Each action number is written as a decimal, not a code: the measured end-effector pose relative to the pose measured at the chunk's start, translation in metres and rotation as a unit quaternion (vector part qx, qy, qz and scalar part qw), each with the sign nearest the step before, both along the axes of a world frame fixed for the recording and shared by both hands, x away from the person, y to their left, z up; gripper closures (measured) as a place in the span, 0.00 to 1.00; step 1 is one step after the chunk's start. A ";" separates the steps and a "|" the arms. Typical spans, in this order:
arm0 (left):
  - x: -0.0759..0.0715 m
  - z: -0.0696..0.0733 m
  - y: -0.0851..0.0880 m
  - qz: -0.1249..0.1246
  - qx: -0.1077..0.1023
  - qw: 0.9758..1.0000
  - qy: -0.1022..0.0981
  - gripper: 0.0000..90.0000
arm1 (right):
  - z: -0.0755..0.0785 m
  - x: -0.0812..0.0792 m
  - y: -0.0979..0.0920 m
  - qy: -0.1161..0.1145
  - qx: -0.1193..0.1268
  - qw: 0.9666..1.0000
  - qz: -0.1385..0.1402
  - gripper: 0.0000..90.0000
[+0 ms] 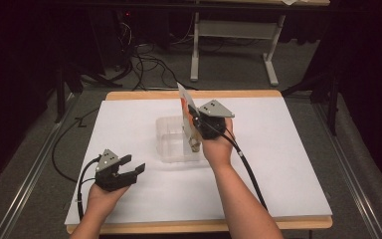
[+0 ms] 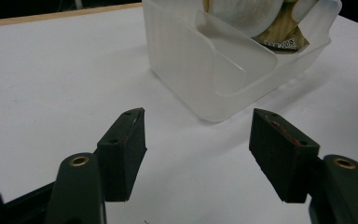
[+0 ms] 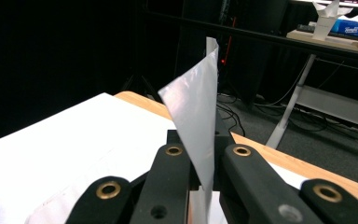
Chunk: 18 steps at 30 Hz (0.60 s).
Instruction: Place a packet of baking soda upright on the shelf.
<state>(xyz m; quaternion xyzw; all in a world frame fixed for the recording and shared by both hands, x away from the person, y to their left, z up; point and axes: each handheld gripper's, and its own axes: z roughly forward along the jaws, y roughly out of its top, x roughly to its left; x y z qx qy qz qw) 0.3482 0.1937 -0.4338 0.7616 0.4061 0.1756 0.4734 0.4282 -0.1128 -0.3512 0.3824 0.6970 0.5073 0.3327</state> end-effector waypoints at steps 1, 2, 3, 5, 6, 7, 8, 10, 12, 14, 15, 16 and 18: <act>0.000 0.000 0.000 -0.001 0.000 1.000 0.000 0.41 | -0.001 -0.001 -0.001 0.003 0.001 1.000 -0.001 1.00; 0.000 0.000 -0.001 -0.001 0.000 1.000 0.000 0.41 | -0.001 -0.001 -0.001 0.005 -0.001 1.000 -0.003 1.00; 0.000 0.000 -0.001 -0.001 0.000 1.000 -0.001 0.41 | -0.002 0.000 -0.002 0.003 -0.002 1.000 0.000 1.00; 0.000 0.000 -0.001 -0.001 0.000 1.000 -0.001 0.41 | -0.004 0.000 -0.001 0.006 -0.005 1.000 0.001 1.00; 0.000 0.000 -0.001 0.000 0.001 1.000 -0.002 0.41 | -0.005 0.000 0.000 0.011 -0.008 1.000 -0.001 1.00; 0.000 0.000 0.000 0.000 0.001 1.000 -0.001 0.41 | -0.006 0.000 0.000 0.007 -0.006 1.000 0.002 1.00; 0.000 0.000 0.000 0.000 0.000 1.000 -0.002 0.41 | -0.007 0.000 0.000 0.006 -0.004 1.000 0.002 1.00; 0.000 0.000 0.000 0.000 -0.001 1.000 -0.001 0.41 | -0.007 -0.002 -0.001 0.006 0.000 1.000 0.002 1.00; 0.001 0.000 0.000 0.000 -0.001 1.000 0.001 0.41 | -0.007 -0.002 -0.002 0.006 -0.001 1.000 0.001 1.00; 0.001 0.000 -0.001 0.000 -0.002 1.000 0.001 0.41 | -0.008 -0.003 -0.003 0.007 0.001 1.000 0.001 1.00; 0.000 0.000 -0.001 -0.002 0.000 1.000 0.000 0.41 | -0.008 -0.003 -0.003 0.008 0.002 1.000 -0.001 1.00; 0.000 0.000 -0.001 -0.001 -0.001 1.000 -0.001 0.41 | -0.008 -0.003 -0.004 0.006 0.000 1.000 0.001 1.00; -0.001 0.001 0.000 0.000 -0.003 1.000 -0.003 0.41 | -0.010 -0.005 -0.004 0.009 0.001 1.000 -0.001 1.00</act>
